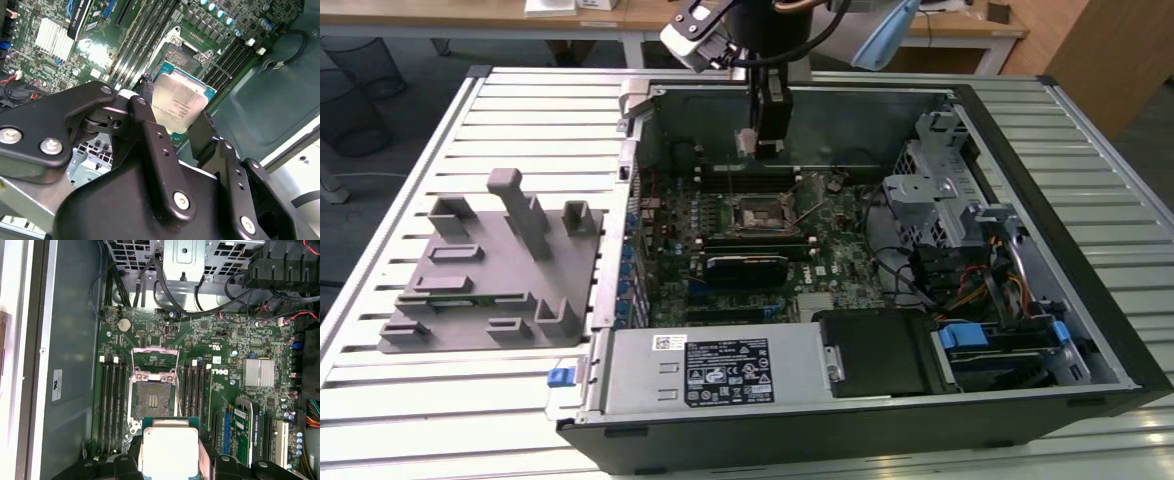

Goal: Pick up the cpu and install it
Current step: 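Place the cpu into insertion slot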

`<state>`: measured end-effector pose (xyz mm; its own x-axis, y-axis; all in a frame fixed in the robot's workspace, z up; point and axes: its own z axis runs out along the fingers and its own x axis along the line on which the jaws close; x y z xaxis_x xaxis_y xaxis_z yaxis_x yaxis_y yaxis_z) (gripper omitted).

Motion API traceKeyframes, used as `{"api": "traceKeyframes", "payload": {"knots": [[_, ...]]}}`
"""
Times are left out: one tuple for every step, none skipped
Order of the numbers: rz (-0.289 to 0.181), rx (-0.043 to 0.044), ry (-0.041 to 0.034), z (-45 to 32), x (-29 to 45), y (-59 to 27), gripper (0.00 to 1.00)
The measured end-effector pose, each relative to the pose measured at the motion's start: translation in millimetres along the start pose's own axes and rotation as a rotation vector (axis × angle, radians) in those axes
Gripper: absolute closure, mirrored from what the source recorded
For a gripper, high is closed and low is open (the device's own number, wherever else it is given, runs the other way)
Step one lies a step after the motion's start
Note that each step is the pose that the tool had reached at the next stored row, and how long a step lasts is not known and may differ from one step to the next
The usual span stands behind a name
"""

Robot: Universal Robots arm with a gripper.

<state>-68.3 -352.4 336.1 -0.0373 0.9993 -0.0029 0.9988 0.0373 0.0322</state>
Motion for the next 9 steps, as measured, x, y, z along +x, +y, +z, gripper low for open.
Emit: {"api": "traceKeyframes", "payload": {"knots": [[0.000,0.0000,0.0000,0.0,0.0,0.0,0.47],[0.000,0.0000,0.0000,0.0,0.0,0.0,0.47],[0.000,0.0000,0.0000,0.0,0.0,0.0,0.47],[0.000,0.0000,0.0000,0.0,0.0,0.0,0.47],[0.000,0.0000,0.0000,0.0,0.0,0.0,0.47],[0.000,0.0000,0.0000,0.0,0.0,0.0,0.47],[0.000,0.0000,0.0000,0.1,0.0,0.0,0.47],[0.000,0.0000,0.0000,0.1,0.0,0.0,0.47],[0.000,0.0000,0.0001,0.3,0.0,0.0,0.47]]}}
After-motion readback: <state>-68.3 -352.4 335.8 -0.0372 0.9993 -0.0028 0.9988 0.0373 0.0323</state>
